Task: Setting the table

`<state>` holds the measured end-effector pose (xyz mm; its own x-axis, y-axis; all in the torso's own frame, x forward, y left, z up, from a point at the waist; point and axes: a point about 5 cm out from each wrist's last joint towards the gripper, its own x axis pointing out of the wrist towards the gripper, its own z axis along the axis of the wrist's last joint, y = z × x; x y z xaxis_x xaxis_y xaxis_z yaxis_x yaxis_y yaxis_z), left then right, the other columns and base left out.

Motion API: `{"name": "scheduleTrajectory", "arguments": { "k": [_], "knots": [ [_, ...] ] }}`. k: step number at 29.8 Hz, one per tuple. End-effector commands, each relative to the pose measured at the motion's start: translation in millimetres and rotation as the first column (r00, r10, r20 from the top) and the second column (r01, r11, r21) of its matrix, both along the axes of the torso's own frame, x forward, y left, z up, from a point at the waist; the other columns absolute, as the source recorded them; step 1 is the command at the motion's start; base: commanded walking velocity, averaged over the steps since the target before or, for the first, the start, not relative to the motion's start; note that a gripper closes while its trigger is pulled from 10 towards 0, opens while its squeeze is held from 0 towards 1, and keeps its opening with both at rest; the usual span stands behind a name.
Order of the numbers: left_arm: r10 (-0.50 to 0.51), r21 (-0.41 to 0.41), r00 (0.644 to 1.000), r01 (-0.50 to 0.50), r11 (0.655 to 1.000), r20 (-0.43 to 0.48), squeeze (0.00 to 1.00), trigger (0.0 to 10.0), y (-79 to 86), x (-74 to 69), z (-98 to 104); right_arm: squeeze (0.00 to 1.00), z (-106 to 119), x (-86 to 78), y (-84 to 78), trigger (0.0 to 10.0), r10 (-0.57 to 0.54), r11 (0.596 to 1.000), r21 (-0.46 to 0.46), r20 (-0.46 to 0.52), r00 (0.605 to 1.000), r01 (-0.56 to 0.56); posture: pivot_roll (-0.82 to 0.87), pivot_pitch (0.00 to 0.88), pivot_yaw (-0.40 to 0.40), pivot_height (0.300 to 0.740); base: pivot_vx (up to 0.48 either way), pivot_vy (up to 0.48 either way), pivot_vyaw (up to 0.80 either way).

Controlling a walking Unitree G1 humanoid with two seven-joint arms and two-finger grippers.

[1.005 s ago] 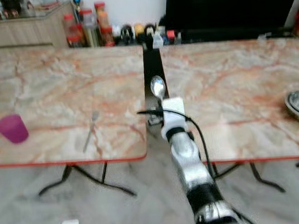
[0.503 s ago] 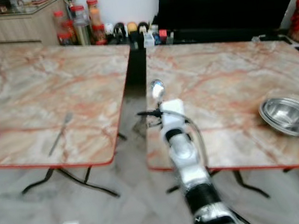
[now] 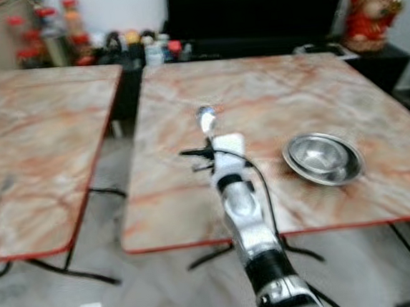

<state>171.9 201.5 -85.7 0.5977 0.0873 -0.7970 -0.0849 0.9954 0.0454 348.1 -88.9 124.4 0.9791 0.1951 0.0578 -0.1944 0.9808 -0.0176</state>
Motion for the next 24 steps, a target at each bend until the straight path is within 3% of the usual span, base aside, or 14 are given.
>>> {"name": "scheduleTrajectory", "arguments": {
  "k": [1,24],
  "knots": [
    [0.008,-0.025,1.000,-0.009,1.000,-0.018,0.00,10.0,-6.6,-5.5,-3.6,0.00,4.1,1.1,-6.7,10.0,-0.018,1.000,0.010,0.022,1.000,0.018,0.01,0.000,-0.034,0.714,0.000,-0.446,0.00],
    [0.008,-0.020,1.000,-0.008,1.000,-0.015,0.00,10.0,-6.8,-3.6,-2.9,0.00,8.9,0.4,-6.8,10.0,-0.008,1.000,0.013,0.053,0.999,0.007,0.00,0.000,-0.030,0.714,0.032,-0.431,0.00]
  ]
}}
